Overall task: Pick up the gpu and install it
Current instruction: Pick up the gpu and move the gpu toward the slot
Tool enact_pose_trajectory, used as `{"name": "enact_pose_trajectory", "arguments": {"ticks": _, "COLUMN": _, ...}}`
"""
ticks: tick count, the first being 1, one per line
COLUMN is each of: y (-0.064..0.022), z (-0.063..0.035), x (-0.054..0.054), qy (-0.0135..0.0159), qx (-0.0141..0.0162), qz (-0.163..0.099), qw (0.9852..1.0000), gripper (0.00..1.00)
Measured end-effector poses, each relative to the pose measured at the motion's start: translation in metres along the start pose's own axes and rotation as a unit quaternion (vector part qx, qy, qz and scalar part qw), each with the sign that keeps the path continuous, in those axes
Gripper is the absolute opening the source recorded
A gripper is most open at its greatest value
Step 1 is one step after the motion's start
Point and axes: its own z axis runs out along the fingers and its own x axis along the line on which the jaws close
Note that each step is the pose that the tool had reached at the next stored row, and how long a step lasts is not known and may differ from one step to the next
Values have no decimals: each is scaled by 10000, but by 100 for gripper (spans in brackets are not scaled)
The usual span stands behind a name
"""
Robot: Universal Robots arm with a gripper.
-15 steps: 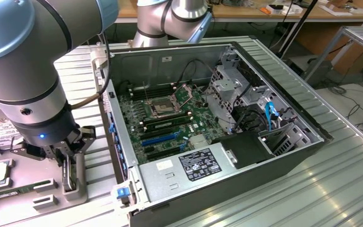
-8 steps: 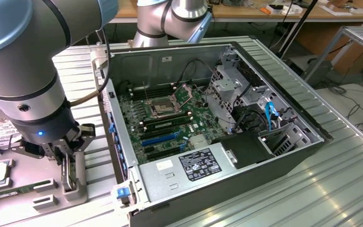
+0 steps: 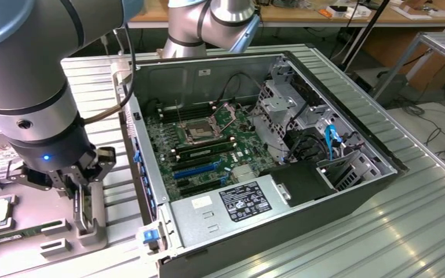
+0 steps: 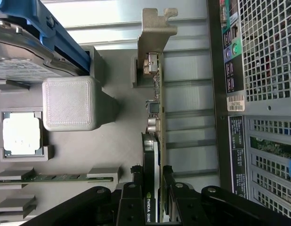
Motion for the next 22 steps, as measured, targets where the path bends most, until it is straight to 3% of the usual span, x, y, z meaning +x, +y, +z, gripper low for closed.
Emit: {"name": "enact_pose_trajectory", "arguments": {"ticks": 22, "y": 13, "z": -295, "x": -7, "qy": 0, "qx": 0, "qz": 0, "qw": 10000, "gripper": 27}}
